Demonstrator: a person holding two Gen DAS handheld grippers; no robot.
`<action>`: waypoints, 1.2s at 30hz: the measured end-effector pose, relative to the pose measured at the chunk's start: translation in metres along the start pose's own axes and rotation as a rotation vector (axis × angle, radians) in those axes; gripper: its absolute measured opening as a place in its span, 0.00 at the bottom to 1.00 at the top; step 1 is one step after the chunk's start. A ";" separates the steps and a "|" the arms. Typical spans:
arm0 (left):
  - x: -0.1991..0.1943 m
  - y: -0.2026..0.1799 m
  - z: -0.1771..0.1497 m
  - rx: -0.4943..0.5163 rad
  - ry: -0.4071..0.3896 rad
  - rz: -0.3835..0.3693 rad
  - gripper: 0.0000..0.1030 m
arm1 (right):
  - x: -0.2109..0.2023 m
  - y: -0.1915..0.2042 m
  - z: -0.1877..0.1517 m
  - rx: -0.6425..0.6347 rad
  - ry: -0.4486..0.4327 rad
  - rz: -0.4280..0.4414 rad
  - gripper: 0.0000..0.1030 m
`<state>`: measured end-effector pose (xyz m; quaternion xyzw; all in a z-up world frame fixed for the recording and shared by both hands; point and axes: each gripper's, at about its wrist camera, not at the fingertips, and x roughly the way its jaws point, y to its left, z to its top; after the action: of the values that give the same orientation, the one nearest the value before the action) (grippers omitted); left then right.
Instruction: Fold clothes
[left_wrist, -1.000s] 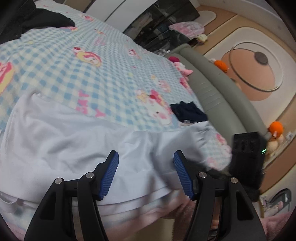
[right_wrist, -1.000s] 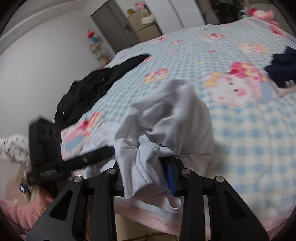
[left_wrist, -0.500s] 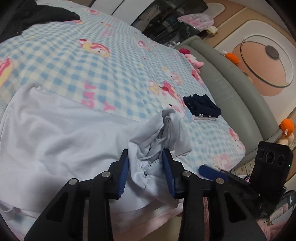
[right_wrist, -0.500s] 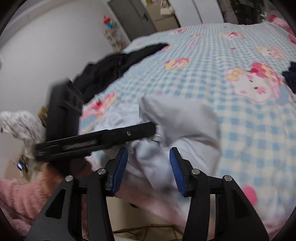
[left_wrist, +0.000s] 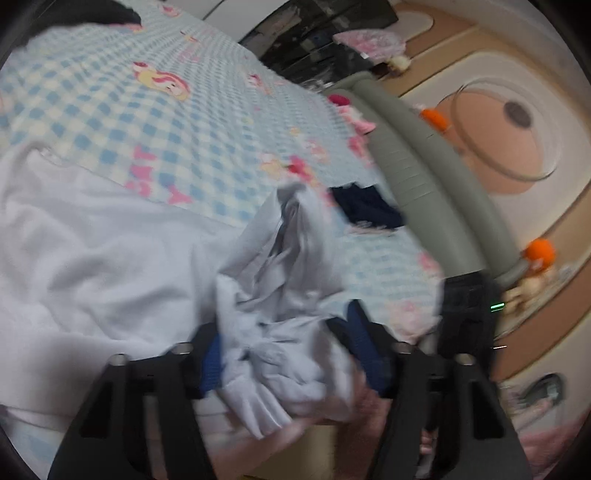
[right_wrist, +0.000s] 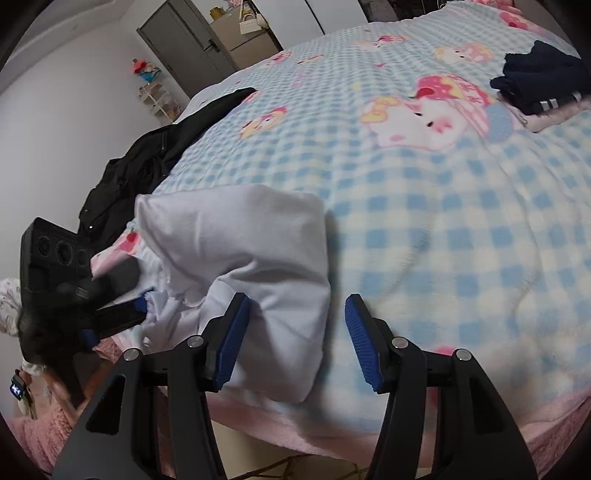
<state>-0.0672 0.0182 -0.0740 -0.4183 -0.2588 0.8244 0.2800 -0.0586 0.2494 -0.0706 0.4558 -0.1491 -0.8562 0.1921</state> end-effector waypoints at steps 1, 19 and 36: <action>0.003 0.000 0.000 0.006 0.007 0.041 0.23 | 0.000 0.001 0.000 0.005 0.001 0.005 0.54; -0.108 0.092 0.039 -0.219 -0.142 0.179 0.15 | 0.019 0.056 0.031 -0.072 0.041 0.002 0.73; -0.070 0.095 0.027 -0.139 -0.060 0.289 0.49 | 0.097 0.066 0.025 0.013 0.209 0.099 0.95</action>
<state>-0.0783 -0.1022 -0.0849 -0.4444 -0.2606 0.8485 0.1212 -0.1163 0.1480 -0.0987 0.5361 -0.1563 -0.7923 0.2457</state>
